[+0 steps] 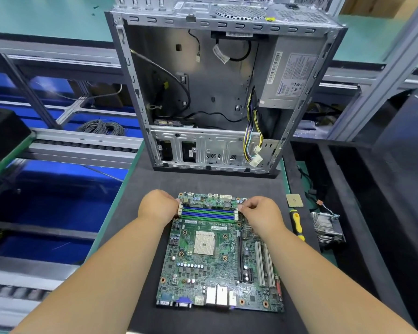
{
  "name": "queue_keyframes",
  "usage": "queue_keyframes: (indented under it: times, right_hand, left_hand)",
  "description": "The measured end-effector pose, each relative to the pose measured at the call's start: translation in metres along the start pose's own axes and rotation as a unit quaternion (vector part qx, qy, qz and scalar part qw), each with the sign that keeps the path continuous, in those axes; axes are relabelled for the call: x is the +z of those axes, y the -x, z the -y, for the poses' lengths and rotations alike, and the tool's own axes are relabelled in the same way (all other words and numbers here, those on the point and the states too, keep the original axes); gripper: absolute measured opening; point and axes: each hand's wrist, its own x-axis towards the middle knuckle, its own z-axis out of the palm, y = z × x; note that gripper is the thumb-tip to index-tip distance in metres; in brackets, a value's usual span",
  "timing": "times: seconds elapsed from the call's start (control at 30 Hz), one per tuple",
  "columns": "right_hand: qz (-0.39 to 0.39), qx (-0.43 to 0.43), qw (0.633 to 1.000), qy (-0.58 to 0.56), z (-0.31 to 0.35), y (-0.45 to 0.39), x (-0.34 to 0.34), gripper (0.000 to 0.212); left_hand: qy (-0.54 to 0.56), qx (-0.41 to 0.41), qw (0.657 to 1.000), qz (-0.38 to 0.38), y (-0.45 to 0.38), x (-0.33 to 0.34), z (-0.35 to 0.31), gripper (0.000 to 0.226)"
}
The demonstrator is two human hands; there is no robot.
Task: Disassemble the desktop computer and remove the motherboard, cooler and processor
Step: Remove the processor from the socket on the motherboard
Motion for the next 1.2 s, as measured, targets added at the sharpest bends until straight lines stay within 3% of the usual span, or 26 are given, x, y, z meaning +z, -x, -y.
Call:
queue_keyframes:
  times: [0.13,0.23,0.33,0.43,0.57,0.7,1.03,1.2]
  right_hand:
    - [0.014,0.005,1.000,0.005,0.000,-0.003,0.000,0.024]
    - [-0.020,-0.024,0.996,0.088,0.004,-0.004,0.002,0.019]
    - [-0.073,-0.130,0.977,0.153,0.012,-0.002,0.008,0.009]
    - [-0.014,-0.233,0.946,0.227,0.022,-0.002,0.017,0.012]
    - [0.015,-0.262,0.925,0.276,0.028,-0.003,0.027,0.012]
    - [-0.004,-0.268,0.932,0.243,0.027,-0.003,0.029,0.007]
    - [-0.027,-0.246,0.951,0.187,0.033,-0.002,0.017,0.003]
    - [-0.003,-0.127,0.992,-0.011,0.026,-0.001,-0.003,0.013]
  left_hand:
    - [0.172,-0.043,0.983,0.054,-0.002,0.000,0.010,0.020]
    - [0.185,-0.005,0.982,0.051,0.000,0.000,0.014,0.016]
    - [0.188,0.045,0.981,0.011,0.005,0.004,0.014,0.015]
    - [0.163,0.106,0.981,0.003,0.010,0.009,0.017,0.019]
    - [0.189,0.167,0.968,-0.005,0.015,0.013,0.034,0.023]
    - [0.185,0.223,0.957,-0.001,0.013,0.015,0.044,0.025]
    - [0.204,0.221,0.954,0.000,0.011,0.016,0.043,0.022]
    - [0.222,0.180,0.958,0.006,0.012,0.016,0.038,0.020]
